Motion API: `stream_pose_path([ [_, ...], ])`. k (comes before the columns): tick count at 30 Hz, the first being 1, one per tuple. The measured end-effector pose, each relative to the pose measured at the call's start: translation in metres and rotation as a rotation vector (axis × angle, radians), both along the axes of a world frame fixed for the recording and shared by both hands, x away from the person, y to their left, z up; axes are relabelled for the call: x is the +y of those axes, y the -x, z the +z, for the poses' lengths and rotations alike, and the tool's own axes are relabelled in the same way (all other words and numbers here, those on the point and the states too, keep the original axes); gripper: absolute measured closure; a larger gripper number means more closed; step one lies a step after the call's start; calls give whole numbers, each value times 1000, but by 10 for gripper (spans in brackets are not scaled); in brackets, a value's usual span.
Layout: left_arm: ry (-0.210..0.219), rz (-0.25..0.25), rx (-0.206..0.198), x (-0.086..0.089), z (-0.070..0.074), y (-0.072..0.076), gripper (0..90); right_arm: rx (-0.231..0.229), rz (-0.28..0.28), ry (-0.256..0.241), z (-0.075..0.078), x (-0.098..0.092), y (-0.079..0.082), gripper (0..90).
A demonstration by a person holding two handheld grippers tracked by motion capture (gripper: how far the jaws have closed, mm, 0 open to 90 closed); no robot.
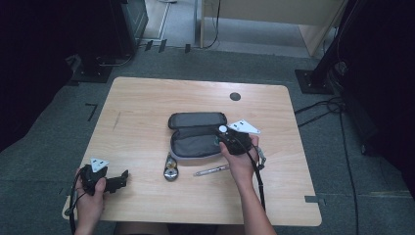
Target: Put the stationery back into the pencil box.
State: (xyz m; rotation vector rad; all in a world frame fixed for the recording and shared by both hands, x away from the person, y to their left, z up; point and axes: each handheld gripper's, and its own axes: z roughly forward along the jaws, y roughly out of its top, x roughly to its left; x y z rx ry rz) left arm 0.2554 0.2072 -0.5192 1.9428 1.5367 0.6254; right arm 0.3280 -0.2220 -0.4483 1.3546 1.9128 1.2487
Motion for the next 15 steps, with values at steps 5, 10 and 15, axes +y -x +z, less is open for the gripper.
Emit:
stream_pose_path([
  [5, 0, -2, 0, 0, 0, 0, 17, 9, 0, 21, -5, 4, -4, 651],
  [10, 0, -2, 0, 0, 0, 0, 17, 26, -1, 34, -12, 6, -8, 650],
  [15, -1, -2, 0, 0, 0, 0, 17, 28, 5, 58, -17, 9, -9, 650],
])
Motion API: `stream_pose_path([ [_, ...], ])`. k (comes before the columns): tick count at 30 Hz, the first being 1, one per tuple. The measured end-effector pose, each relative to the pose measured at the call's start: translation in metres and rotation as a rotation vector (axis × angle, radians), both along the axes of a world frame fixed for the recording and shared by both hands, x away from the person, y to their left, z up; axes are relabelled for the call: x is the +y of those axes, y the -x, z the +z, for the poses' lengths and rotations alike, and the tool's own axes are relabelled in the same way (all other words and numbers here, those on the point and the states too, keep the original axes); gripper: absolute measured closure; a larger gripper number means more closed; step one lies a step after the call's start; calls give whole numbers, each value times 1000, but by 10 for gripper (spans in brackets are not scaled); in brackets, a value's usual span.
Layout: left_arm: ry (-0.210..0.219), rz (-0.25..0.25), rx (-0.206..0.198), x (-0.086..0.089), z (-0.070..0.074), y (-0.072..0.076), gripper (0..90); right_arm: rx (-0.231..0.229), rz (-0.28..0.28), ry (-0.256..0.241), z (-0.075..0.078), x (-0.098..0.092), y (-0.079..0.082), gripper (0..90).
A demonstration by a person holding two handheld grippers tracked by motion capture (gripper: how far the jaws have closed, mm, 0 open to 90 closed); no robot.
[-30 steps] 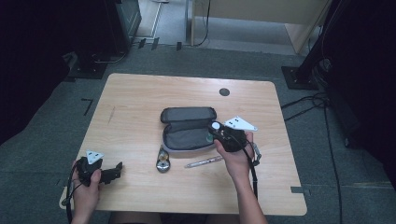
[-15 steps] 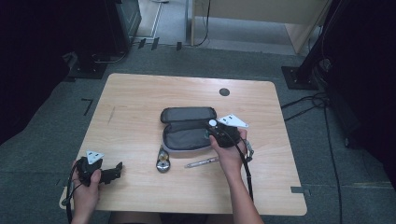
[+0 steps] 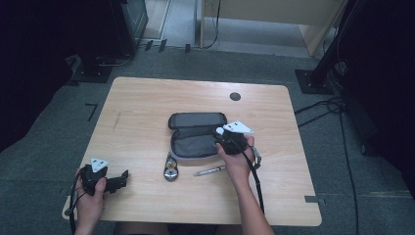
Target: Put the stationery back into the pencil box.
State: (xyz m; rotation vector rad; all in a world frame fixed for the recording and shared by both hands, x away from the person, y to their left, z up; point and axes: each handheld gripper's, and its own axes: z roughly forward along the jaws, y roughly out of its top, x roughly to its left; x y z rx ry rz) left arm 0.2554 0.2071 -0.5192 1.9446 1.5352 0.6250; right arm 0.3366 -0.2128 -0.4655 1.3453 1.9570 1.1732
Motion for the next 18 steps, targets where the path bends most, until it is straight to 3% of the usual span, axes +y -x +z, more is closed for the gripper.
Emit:
stream_pose_path([
  [7, 0, -1, 0, 0, 0, 0, 17, -8, -13, 29, -2, 5, 0, 651],
  [14, -3, -5, 2, 0, 0, 0, 17, -30, 16, 63, -3, 15, 4, 650],
  [18, -3, -5, 1, 0, 0, 0, 17, -60, 33, 143, -3, 22, 7, 651],
])
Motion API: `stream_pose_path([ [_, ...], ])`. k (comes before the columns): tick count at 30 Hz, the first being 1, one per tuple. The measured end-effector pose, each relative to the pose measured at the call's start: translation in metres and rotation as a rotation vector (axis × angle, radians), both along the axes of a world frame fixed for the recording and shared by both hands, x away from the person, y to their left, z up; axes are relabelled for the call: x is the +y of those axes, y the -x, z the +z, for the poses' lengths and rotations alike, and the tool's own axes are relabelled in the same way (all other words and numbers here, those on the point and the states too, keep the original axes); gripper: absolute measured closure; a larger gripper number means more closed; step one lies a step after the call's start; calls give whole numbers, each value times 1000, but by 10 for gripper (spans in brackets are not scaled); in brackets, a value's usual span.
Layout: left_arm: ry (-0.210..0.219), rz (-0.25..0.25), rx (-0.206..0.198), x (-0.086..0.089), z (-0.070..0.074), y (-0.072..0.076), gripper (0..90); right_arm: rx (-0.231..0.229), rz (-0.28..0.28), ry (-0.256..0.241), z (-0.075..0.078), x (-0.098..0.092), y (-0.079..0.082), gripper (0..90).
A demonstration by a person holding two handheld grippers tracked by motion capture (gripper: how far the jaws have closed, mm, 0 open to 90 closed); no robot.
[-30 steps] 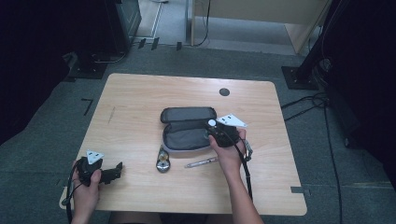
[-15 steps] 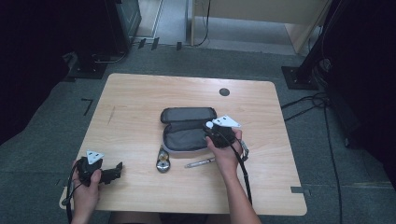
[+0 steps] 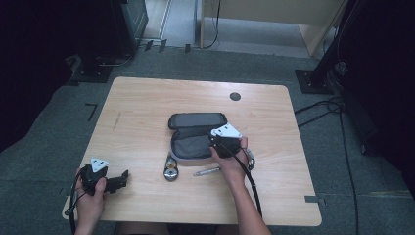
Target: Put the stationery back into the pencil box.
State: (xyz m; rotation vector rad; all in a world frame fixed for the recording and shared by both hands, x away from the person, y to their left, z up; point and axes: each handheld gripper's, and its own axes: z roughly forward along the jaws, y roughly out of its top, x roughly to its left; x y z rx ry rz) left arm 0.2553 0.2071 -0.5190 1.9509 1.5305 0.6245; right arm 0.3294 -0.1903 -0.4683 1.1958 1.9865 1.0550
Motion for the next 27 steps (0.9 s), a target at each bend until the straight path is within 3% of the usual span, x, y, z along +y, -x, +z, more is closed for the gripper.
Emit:
stream_pose_path([
  [6, -1, 0, 1, 0, 0, 0, 17, -31, -33, 66, 0, 5, 1, 651],
  [11, 1, 2, -1, 0, 0, 0, 17, -30, -47, 44, -1, 2, -2, 651],
  [15, 2, 2, -1, 0, 0, 0, 17, -35, -100, 42, -2, -8, -7, 651],
  [18, 2, 2, -1, 0, 0, 0, 17, -44, -93, 56, -2, -8, -7, 650],
  [22, -1, -6, 2, 0, 0, 0, 17, -71, -85, 119, -3, -5, -7, 651],
  [27, 0, -6, 2, 0, 0, 0, 17, -73, -94, 127, -4, -9, -8, 650],
])
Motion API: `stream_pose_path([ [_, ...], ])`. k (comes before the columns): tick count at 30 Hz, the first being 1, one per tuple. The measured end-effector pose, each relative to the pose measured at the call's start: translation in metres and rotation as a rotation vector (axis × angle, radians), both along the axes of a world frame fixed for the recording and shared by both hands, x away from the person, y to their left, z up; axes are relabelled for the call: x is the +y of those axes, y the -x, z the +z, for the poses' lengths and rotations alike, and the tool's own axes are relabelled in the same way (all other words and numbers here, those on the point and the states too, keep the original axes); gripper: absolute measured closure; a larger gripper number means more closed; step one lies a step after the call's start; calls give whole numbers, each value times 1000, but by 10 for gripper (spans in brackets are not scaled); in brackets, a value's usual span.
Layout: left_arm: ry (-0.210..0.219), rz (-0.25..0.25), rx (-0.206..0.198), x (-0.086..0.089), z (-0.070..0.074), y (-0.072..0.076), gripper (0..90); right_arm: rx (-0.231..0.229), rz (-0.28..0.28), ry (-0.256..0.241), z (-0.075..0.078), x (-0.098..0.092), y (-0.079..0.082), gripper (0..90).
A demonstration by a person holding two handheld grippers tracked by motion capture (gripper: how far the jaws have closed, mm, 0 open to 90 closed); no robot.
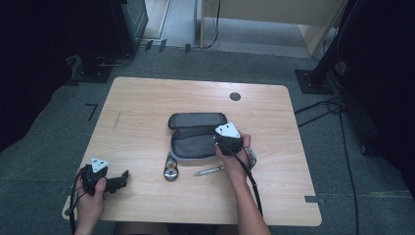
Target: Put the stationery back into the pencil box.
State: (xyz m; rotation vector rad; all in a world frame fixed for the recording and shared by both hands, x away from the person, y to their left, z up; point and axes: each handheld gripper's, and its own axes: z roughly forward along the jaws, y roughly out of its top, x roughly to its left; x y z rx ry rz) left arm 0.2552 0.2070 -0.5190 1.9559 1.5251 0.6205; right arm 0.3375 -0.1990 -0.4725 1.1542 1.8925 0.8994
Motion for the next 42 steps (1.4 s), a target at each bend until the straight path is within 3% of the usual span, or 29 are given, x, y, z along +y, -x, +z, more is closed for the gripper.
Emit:
stream_pose_path([
  [4, -2, -5, 1, -1, 0, 0, 17, 7, 48, -27, -1, 1, 1, 646],
  [9, -2, -6, 1, -1, 0, 0, 17, -3, 92, 15, -2, 6, 6, 635],
  [14, 0, -5, 0, -1, 0, 0, 17, 3, 94, -4, -3, 4, 9, 630],
  [19, 0, -5, 0, -1, 0, 0, 17, 3, 135, 1, -4, 5, 16, 635],
  [21, 0, -5, 0, -1, 0, 0, 17, 10, 132, -33, -3, 2, 17, 647],
  [24, -1, -5, 0, -1, 0, 0, 17, 51, 136, -128, -2, -6, 17, 649],
  [26, -1, -5, 0, -1, 0, 0, 17, 72, 135, -144, -1, -8, 19, 649],
  [27, 0, -5, 0, -1, 0, 0, 17, 81, 145, -155, 0, -10, 19, 649],
  [30, -1, -5, 0, -1, 0, 0, 17, 150, 221, -274, 1, -14, 20, 650],
  [33, 0, -5, 0, -1, 0, 0, 17, 166, 260, -273, 1, -11, 22, 650],
  [39, -1, -5, 0, -1, 0, 0, 17, 215, 351, -358, -3, -5, 21, 651],
  [42, -1, -5, 0, -1, 0, 0, 17, 240, 388, -367, -5, -1, 19, 651],
])
